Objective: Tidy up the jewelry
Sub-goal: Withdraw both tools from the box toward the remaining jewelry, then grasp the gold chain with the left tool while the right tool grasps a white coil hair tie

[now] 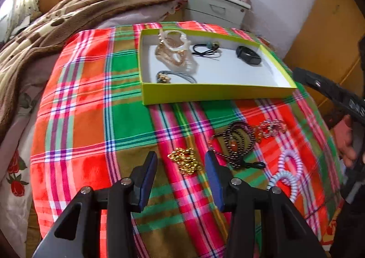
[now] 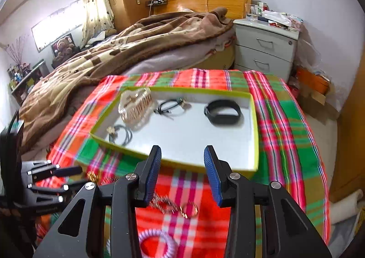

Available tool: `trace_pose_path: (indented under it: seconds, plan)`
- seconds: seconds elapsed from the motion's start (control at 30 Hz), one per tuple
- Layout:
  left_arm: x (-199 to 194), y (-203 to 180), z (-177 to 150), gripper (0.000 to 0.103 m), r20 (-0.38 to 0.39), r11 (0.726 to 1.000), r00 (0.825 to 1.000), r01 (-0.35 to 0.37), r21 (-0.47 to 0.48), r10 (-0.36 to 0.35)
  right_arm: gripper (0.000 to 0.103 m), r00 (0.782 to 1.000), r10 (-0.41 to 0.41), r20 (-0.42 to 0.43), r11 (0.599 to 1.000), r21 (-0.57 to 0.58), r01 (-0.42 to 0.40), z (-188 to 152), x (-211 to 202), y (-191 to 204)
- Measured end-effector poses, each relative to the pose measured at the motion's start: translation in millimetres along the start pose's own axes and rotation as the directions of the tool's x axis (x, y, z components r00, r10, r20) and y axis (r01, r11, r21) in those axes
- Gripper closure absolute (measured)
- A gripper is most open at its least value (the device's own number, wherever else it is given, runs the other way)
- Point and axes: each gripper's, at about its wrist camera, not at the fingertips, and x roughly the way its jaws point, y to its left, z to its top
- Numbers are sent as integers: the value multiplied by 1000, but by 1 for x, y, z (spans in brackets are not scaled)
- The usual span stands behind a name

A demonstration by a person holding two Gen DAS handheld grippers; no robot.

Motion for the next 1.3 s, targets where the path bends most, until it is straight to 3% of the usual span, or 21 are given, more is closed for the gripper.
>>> trace_pose_path:
  seconds: [0.4, 0.8, 1.17, 1.3]
  plan:
    - [8, -7, -2, 58, -6, 999, 999, -36, 27, 36, 63, 999, -32, -9, 998, 60, 33, -41, -24, -15]
    - [9, -16, -5, 58, 26, 991, 993, -117, 68, 116, 63, 996, -1, -93, 999, 42, 5, -84, -19, -7]
    - [5, -7, -8, 90, 39, 988, 989, -146, 41, 145, 63, 991, 36, -128, 999, 30, -33, -93, -11, 0]
    - [4, -2, -8, 93, 41, 990, 989, -142, 20, 141, 63, 988, 51, -146, 998, 34, -47, -95, -6, 0]
